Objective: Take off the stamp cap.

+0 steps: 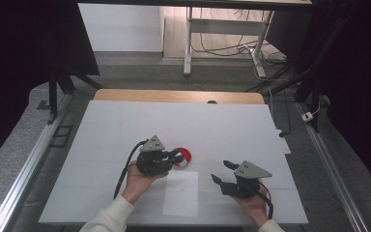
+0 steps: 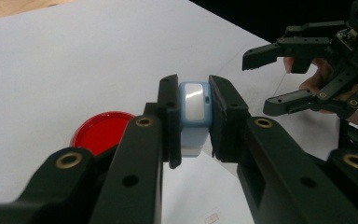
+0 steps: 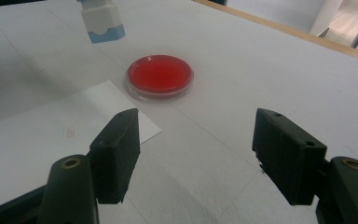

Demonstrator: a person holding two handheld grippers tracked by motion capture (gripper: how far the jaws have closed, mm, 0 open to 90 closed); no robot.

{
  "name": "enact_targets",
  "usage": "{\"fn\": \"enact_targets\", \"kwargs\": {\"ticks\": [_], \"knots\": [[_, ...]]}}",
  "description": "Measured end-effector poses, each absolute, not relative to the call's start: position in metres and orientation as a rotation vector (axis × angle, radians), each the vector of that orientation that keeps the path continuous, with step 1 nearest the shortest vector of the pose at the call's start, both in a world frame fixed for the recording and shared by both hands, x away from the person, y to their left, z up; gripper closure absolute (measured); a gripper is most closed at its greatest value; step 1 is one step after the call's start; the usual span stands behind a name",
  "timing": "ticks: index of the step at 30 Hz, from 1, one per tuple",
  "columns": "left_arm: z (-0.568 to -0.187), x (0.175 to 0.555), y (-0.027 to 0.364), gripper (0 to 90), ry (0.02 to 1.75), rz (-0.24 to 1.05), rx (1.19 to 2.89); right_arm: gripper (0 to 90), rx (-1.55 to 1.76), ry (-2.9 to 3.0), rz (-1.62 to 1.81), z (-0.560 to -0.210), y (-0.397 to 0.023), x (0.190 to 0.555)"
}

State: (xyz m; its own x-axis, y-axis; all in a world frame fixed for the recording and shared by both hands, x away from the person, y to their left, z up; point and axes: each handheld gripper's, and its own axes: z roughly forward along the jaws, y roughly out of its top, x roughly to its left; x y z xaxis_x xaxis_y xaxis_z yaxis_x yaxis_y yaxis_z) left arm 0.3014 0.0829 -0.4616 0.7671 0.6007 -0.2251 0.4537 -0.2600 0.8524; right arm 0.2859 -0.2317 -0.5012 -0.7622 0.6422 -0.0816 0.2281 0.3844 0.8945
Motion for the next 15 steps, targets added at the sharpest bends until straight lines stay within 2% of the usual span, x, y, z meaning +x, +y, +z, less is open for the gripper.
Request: {"fn": "enact_targets", "kwargs": {"ticks": [15], "knots": [[-0.463,0.301,0.079,75.5,0.801,0.174,1.905,31.9,0.688,2.232,1.353,-0.504,-0.199,0.287]]}}
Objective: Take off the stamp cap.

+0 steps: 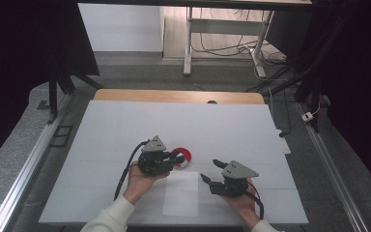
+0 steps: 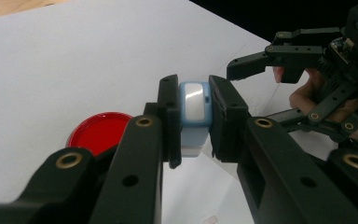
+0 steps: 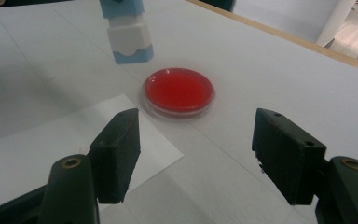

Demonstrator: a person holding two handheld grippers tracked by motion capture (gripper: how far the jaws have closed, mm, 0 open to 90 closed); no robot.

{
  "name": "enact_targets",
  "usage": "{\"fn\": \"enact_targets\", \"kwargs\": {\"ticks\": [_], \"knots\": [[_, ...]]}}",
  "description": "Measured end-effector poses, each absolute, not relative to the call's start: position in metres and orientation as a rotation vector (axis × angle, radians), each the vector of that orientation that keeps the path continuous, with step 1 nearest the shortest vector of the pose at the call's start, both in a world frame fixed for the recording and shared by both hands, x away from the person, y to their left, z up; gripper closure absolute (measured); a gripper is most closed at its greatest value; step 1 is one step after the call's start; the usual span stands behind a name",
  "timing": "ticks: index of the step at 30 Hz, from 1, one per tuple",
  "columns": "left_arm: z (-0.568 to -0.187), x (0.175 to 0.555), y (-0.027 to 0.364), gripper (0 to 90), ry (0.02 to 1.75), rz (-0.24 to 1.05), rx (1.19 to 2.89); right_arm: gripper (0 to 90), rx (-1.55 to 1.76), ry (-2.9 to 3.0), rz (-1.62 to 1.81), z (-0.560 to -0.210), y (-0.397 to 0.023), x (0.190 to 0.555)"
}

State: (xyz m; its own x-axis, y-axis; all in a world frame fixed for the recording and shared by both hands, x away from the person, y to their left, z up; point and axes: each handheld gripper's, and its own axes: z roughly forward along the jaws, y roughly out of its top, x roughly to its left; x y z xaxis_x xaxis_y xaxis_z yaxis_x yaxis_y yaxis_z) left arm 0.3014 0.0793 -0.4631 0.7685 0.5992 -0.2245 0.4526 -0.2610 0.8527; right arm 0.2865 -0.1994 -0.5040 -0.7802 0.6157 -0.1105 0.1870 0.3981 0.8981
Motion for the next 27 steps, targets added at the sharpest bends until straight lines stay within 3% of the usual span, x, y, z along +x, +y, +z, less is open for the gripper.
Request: {"fn": "enact_targets", "kwargs": {"ticks": [27], "knots": [[-0.468,0.301,0.072,75.5,0.796,0.165,1.917,32.8,0.594,2.281,1.341,-0.506,-0.159,0.286]]}}
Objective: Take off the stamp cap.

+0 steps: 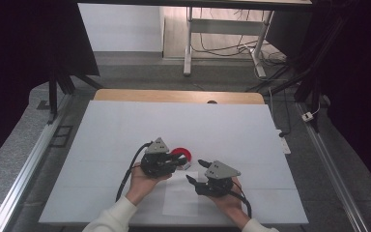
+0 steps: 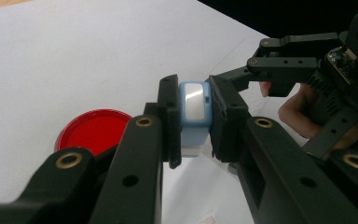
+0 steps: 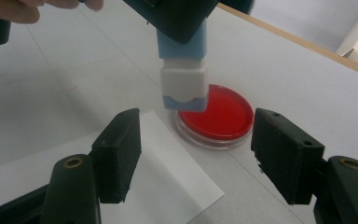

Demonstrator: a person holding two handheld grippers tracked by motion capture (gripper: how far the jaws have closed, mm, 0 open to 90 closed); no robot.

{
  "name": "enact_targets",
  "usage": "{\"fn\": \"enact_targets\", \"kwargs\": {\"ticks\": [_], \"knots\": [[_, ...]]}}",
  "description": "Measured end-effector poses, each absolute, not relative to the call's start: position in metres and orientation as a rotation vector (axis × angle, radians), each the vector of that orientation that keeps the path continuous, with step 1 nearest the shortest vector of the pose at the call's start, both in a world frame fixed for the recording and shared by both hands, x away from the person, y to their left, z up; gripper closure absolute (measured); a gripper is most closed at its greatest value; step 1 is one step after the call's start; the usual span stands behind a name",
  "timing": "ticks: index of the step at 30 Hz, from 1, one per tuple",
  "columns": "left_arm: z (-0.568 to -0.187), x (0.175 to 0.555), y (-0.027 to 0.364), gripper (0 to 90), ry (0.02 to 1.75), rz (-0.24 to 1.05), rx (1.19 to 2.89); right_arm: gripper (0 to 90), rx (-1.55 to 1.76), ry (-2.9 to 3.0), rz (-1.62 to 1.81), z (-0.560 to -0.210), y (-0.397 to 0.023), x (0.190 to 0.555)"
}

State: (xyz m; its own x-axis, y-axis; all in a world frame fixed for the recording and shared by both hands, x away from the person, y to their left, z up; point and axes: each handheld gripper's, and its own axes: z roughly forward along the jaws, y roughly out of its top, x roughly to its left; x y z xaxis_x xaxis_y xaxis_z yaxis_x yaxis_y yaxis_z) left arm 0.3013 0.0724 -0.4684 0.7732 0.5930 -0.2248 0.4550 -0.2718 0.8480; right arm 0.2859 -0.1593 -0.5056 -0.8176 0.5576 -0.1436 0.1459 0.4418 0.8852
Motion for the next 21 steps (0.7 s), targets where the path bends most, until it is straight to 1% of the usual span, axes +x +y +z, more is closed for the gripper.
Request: {"fn": "enact_targets", "kwargs": {"ticks": [21], "knots": [[-0.467,0.300,0.073,75.5,0.795,0.166,1.905,35.8,0.582,2.287,1.305,-0.507,-0.140,0.288]]}}
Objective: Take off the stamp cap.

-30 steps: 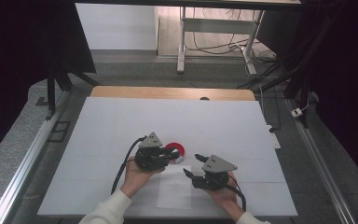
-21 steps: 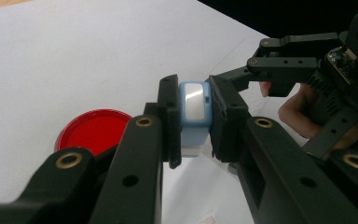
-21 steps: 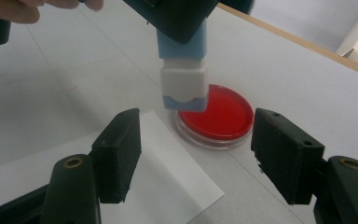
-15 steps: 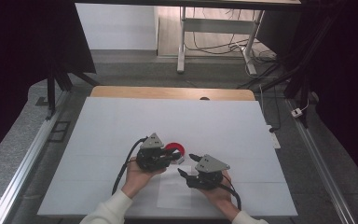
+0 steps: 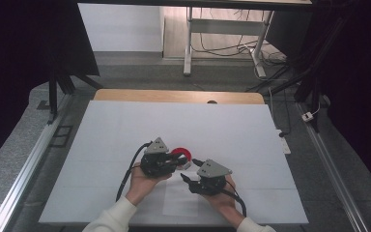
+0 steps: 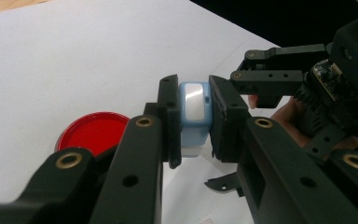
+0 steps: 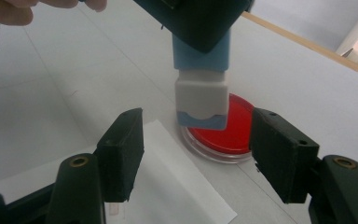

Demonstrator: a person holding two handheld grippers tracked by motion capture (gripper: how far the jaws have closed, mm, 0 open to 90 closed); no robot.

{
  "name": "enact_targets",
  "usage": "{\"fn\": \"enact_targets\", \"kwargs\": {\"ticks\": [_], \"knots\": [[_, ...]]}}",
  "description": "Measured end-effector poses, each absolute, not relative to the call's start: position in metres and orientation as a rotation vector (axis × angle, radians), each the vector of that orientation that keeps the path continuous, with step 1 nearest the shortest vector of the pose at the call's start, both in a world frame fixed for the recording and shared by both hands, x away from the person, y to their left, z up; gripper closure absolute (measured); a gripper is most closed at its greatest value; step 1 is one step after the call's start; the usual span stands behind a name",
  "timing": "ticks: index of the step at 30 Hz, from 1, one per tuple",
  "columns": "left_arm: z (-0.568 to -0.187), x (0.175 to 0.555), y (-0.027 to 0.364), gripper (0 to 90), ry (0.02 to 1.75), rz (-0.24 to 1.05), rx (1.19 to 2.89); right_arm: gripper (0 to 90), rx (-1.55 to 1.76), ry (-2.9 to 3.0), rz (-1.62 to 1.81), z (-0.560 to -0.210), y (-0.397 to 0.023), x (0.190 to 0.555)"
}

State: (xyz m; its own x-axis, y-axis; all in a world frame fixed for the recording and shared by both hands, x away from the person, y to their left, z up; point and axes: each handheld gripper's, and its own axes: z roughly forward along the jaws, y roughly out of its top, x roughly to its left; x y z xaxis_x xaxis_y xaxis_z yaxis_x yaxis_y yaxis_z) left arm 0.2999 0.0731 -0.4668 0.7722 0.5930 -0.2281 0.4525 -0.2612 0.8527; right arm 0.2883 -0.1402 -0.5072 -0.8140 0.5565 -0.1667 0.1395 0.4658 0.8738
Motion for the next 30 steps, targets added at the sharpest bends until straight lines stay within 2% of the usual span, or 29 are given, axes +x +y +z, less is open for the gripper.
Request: {"fn": "enact_targets", "kwargs": {"ticks": [15,30], "knots": [[-0.4664,0.2990,0.0724,75.5,0.793,0.166,1.898,50.7,0.578,2.280,1.260,-0.5072,-0.1343,0.2914],[-0.4684,0.2995,0.0718,75.5,0.795,0.164,1.901,61.1,0.568,2.282,1.213,-0.5087,-0.1304,0.2926]]}}
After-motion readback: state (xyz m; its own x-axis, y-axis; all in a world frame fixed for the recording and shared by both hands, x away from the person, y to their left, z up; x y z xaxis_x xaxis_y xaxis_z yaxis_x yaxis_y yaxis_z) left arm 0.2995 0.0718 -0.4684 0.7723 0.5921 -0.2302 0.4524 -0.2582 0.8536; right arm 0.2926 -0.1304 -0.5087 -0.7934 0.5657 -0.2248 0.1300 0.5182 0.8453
